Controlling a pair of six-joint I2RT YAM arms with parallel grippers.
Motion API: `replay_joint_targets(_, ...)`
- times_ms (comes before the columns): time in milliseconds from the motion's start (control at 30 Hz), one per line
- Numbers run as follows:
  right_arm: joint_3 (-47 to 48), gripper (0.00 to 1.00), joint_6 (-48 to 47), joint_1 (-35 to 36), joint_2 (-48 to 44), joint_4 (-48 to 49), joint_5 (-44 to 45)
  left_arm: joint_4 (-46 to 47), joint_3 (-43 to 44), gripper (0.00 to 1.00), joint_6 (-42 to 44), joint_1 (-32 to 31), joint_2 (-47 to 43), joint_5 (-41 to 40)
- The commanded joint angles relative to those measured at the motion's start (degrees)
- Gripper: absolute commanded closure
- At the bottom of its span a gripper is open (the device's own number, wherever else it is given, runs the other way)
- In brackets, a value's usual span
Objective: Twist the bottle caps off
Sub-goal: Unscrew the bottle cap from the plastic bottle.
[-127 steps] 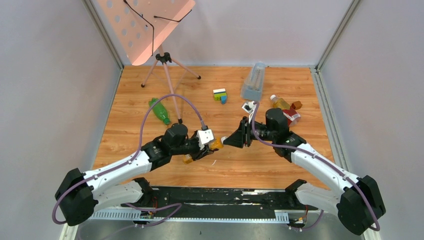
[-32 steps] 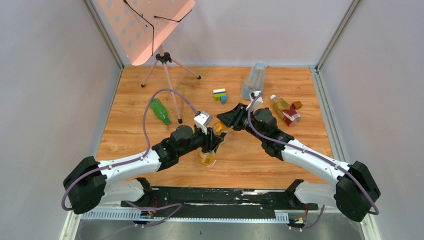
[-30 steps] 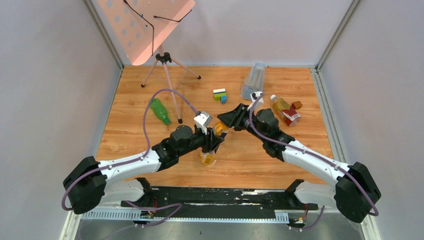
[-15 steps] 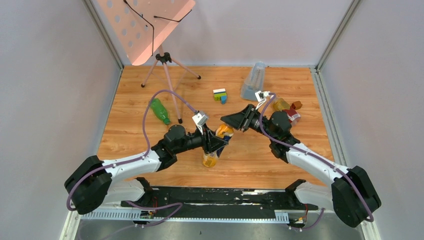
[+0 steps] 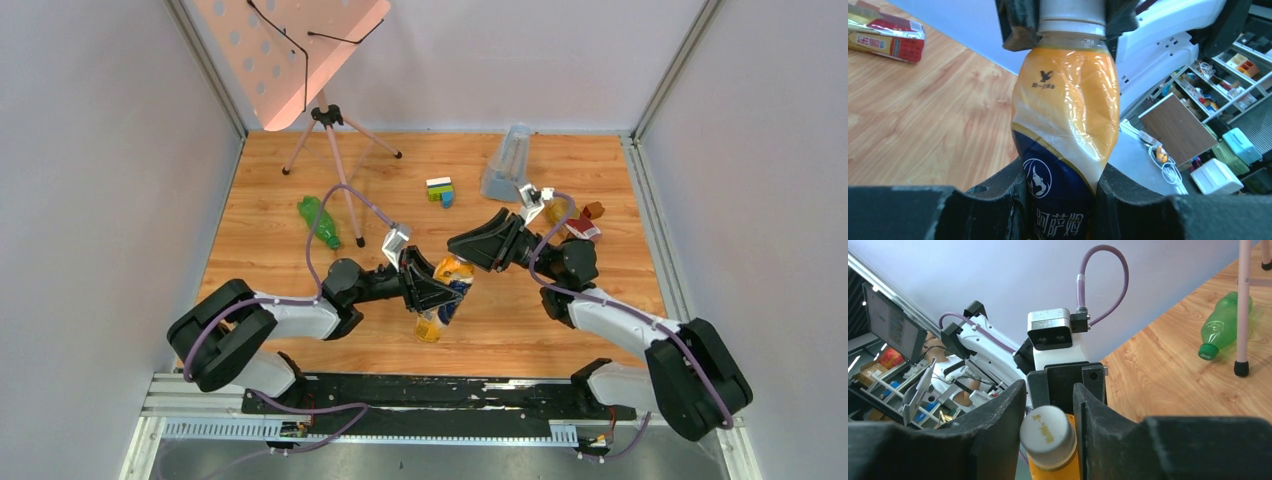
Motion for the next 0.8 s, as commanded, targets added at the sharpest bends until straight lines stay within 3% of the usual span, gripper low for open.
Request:
replay_joint_targets(0, 0.61, 0.46, -3.31, -0.27, -9.56, -13.27, 6.38, 6.03, -0.88, 1.0, 1.39, 1.97, -2.57, -3.99)
replay_joint_targets(67, 3.28, 0.31, -7.88, -0.15, -13.8, -29.43, 13.47, -2.63, -0.74, 1.0, 5.45, 1.72, -5.19, -7.02)
replay_joint_targets(167, 8.43, 0.25, -11.5, -0.03, -16.55, -47.4, 21.27, -22.05, 1.5, 1.0, 12.2, 0.25, -11.24, -15.83)
replay_joint_targets(267, 10.04, 0.24, -12.14, 0.52, -16.13, -52.84, 23.91, -37.79, 5.72, 1.0, 21.1, -3.8, -14.91, -24.53)
replay_joint_targets(367, 11.18, 0.25, -13.59, 2.76, -15.26, -54.62, 27.55, -49.8, 10.95, 1.0, 23.67, -6.39, -15.39, -32.81)
replay_joint_targets(533, 14.9, 0.29, -16.52, 6.13, -13.23, -59.99, 33.45, -55.73, 13.37, 1.0, 24.47, -8.13, -15.15, -38.66)
replay_joint_targets(767, 14.96, 0.4, -16.21, 7.53, -12.02, -58.09, 34.57, -57.28, 14.23, 1.0, 24.44, -9.1, -14.44, -41.03)
